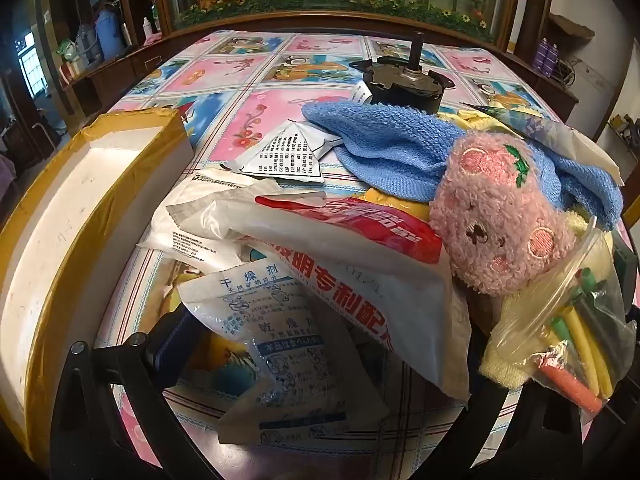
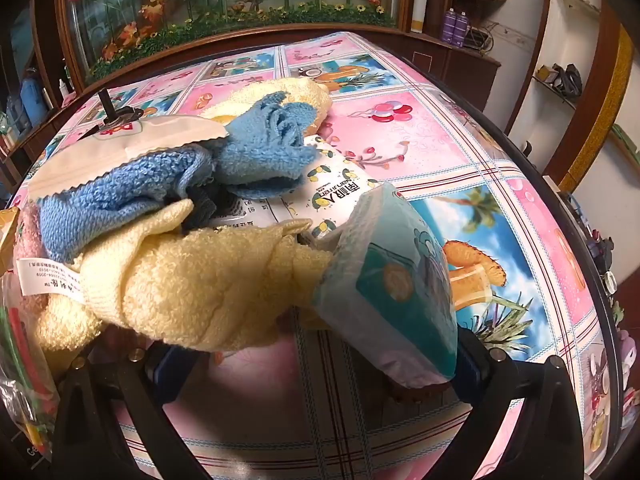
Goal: Organize soft objects
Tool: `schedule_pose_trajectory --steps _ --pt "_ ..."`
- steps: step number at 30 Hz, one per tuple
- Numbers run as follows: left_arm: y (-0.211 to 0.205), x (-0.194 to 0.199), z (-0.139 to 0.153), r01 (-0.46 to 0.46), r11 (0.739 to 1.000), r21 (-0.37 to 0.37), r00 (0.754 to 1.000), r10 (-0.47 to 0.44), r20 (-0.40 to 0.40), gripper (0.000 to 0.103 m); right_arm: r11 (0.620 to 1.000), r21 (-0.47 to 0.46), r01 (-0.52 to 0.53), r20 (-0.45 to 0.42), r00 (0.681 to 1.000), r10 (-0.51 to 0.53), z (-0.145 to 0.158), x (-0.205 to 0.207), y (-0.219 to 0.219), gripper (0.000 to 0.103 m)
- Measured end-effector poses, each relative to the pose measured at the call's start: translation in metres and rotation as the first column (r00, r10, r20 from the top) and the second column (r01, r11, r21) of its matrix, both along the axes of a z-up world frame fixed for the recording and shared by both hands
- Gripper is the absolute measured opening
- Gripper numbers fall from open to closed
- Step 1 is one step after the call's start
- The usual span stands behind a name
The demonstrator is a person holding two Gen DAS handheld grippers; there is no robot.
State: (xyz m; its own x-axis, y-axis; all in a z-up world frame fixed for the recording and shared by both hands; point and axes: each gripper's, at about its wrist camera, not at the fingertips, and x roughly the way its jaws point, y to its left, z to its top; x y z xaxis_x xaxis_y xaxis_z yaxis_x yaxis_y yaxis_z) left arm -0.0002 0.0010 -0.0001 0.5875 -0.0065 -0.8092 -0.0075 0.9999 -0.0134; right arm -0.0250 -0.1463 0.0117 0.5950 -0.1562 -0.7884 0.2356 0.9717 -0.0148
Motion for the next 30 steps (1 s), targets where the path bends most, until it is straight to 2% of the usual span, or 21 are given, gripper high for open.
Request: schedule_pose_trajectory --steps 13,18,25,30 --pt "0.0 -0.008 0.002 0.014 1.0 0.01 1.0 -0.014 -0.001 0.103 1.0 0.0 0.0 0.0 1.0 0.0 0.0 0.0 -0.001 0.103" --pt "0.002 -0.003 0.003 0.039 0.999 0.008 0.999 -0.039 -0.023 0.103 1.0 -0.002 0.0 0.0 1.0 0.0 0.0 0.0 0.0 0.103" --pt "0.006 -0.012 0.002 0.128 0.992 0.009 0.992 -0.128 -0.022 0.103 1.0 -0.002 0.0 0.001 1.0 0.0 0.0 0.0 0.0 0.103" --pt "0.003 -0.017 0.002 0.116 0.993 0.015 0.993 -0.115 -0.02 0.103 1.0 -0.002 0.0 0.0 1.0 0.0 0.0 0.0 0.0 0.103"
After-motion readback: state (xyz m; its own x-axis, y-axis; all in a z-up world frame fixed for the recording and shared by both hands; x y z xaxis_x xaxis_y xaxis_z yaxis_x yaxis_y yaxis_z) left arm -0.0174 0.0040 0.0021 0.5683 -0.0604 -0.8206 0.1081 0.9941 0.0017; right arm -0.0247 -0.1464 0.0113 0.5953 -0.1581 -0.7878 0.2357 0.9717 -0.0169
